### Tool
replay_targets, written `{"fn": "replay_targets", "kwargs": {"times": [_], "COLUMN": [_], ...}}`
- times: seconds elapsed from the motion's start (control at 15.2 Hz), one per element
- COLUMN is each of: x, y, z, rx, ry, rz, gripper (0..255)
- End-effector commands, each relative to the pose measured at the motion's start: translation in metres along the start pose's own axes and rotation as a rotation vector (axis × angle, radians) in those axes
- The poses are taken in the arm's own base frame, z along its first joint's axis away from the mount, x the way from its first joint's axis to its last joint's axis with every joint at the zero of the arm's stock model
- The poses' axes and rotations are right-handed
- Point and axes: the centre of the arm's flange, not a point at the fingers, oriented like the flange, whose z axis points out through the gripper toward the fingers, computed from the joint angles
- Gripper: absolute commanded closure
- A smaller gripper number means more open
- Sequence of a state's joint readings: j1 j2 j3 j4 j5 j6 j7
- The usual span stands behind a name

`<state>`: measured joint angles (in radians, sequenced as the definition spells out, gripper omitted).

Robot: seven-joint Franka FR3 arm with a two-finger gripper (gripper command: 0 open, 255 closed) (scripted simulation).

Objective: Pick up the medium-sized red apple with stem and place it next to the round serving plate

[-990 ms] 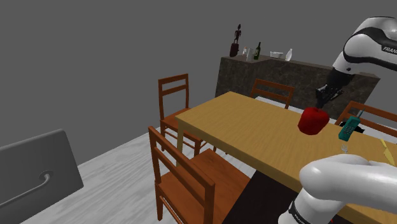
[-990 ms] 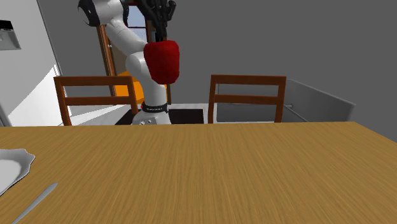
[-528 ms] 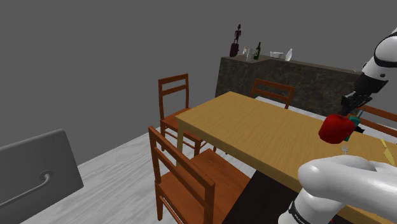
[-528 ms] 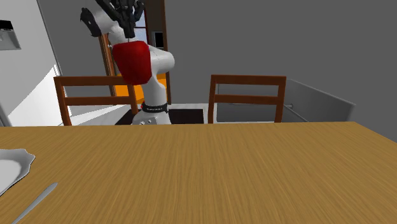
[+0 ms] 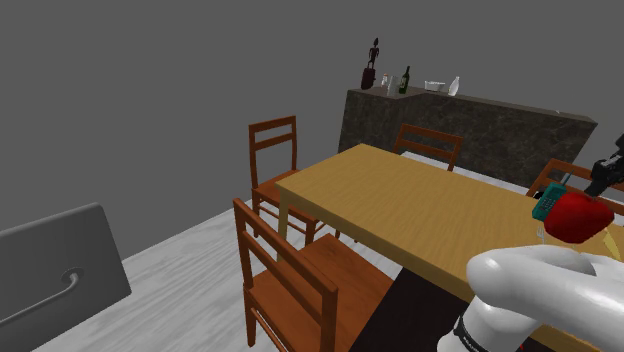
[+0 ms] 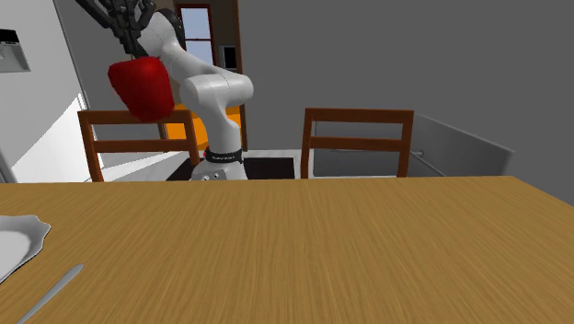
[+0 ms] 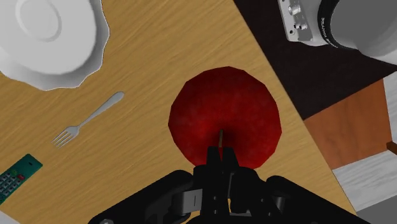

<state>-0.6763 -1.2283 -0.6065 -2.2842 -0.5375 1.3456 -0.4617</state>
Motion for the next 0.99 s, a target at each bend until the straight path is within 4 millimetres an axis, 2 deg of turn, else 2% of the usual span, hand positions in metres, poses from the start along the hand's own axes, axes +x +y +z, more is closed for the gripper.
{"fn": "replay_targets", "kwargs": {"times": [0.0, 0.92], "x": [-0.021, -0.159], "y": [0.017, 0.138], "z": [-0.002, -0.025], "rx": [0.0, 0.0], "ry": [-0.001, -0.001], "rz": [-0.001, -0.001], "gripper": [255, 255]}}
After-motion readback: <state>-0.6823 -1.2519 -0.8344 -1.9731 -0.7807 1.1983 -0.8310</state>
